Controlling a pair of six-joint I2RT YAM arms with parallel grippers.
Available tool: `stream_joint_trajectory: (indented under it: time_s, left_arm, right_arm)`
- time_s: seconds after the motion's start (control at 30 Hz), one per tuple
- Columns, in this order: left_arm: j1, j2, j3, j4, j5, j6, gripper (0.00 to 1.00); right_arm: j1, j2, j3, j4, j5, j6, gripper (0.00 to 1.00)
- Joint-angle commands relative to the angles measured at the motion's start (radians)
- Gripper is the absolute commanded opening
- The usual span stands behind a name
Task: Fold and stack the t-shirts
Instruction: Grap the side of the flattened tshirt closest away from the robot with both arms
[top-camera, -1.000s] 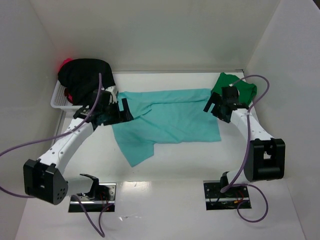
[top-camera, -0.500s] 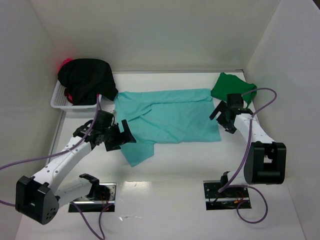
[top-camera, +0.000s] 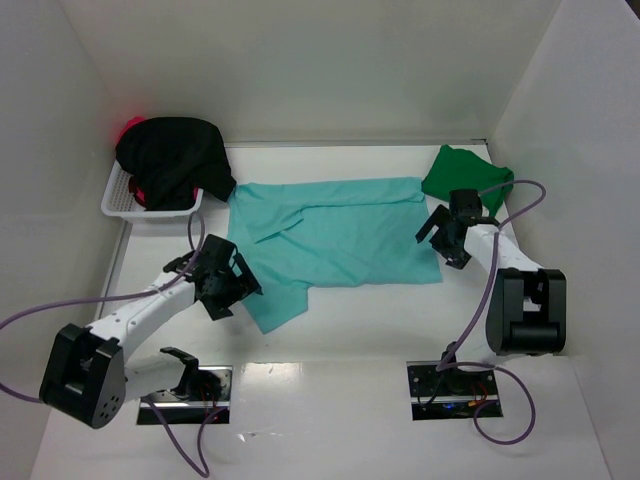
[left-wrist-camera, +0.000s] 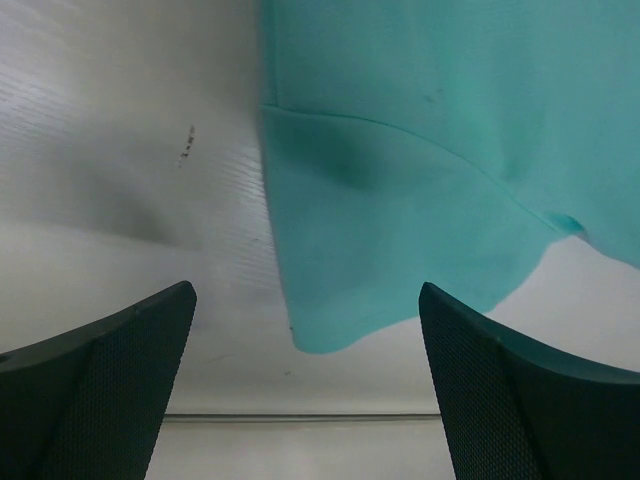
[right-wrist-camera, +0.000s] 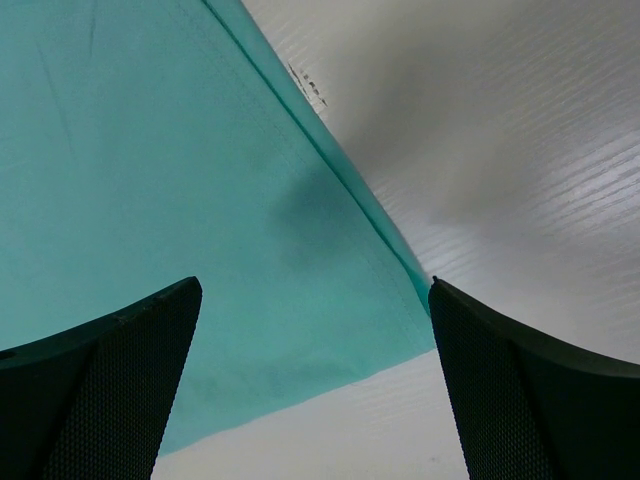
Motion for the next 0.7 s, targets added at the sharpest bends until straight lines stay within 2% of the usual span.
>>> stream_joint_trajectory:
  time_s: [0.0, 0.1, 0.33, 0.6, 0.67]
  left_arm:
    - [0.000, 0.055, -0.019, 0.059, -0.002, -0.009, 1.00]
    - [0.000, 0.073, -0.019, 0.075, 0.004, -0.009, 0.99]
    - [-0.003, 0.087, -0.043, 0.111, 0.024, 0.014, 0.90]
    - [-0.018, 0.136, -0.059, 0.132, 0.042, 0.031, 0.61]
    - [-0.018, 0.142, -0.069, 0.142, 0.053, 0.031, 0.60]
  right_arm:
    - [-0.005, 0.010, 0.012, 0.045, 0.006, -0.001, 1.00]
    - [-0.018, 0.006, -0.004, 0.056, 0.006, -0.001, 1.00]
    - [-0.057, -0.023, -0.020, 0.065, -0.009, -0.001, 1.00]
    - [-0.057, -0.052, -0.042, 0.035, 0.028, 0.008, 1.00]
    - [-0.057, -0.052, -0.042, 0.032, 0.036, 0.008, 1.00]
